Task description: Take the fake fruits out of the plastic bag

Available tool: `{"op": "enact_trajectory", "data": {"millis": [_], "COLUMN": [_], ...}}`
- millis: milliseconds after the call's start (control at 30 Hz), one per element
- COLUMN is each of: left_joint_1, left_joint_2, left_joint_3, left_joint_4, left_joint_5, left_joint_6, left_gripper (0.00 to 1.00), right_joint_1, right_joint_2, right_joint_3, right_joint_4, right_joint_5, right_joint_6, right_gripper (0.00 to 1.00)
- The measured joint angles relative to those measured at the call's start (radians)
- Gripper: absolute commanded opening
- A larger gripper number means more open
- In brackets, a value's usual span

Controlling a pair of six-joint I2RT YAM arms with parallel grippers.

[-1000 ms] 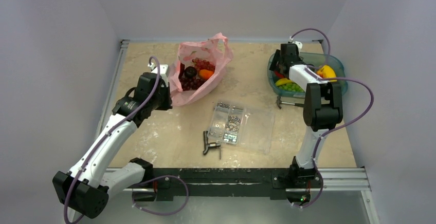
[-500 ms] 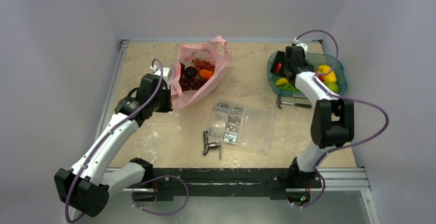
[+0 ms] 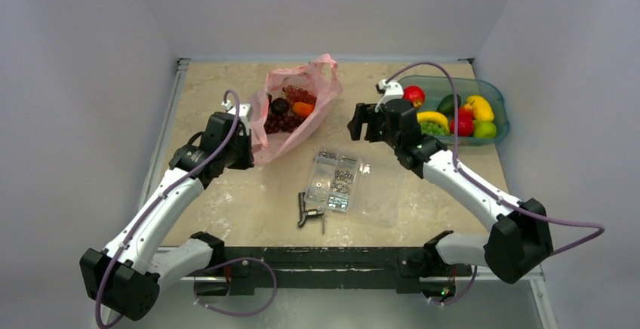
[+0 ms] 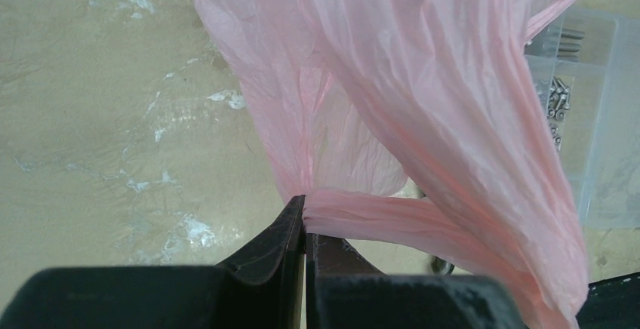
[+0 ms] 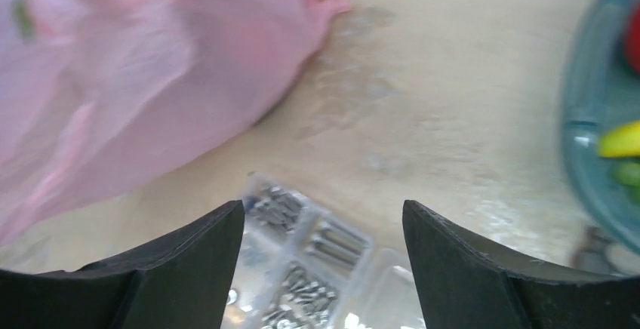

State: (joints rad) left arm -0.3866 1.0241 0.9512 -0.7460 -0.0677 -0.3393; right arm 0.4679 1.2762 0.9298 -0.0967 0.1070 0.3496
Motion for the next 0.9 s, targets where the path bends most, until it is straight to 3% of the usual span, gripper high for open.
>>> {"op": "enact_trajectory", "data": {"millis": [200,267,433,667,900], "left_joint_1": [0.0,0.0,0.0,0.0,0.0], "left_joint_2": [0.0,0.001,0.001,0.001,0.001], "left_joint_3": [-0.021,-0.023,-0.024,-0.024,-0.024], "left_joint_4": [0.0,0.001,0.004,0.004,0.003], "left_joint_5": [0.009,0.016,0.031,0.033,0.031], "left_joint_6": [-0.008,-0.013,-0.017,-0.017,-0.016], "left_gripper": [0.0,0.0,0.0,0.0,0.0], "right_joint_1": [0.201,0.272,0.395,0.423,0.425], "right_joint_2": [-0.027,-0.008,0.16,0.447,0.662], "right_joint_3": [0.005,0.037,0.221,0.385,0.366], "right_joint_4": [0.082,0.105,0.175,0.261,0.336], "right_joint_5": [-0.036,-0.039,-0.04,0.022,0.061], "right_joint_6": [0.018,0.025,0.04,0.087,0.129], "right_gripper": [0.53,0.51,0.37,0.22,0.2]}}
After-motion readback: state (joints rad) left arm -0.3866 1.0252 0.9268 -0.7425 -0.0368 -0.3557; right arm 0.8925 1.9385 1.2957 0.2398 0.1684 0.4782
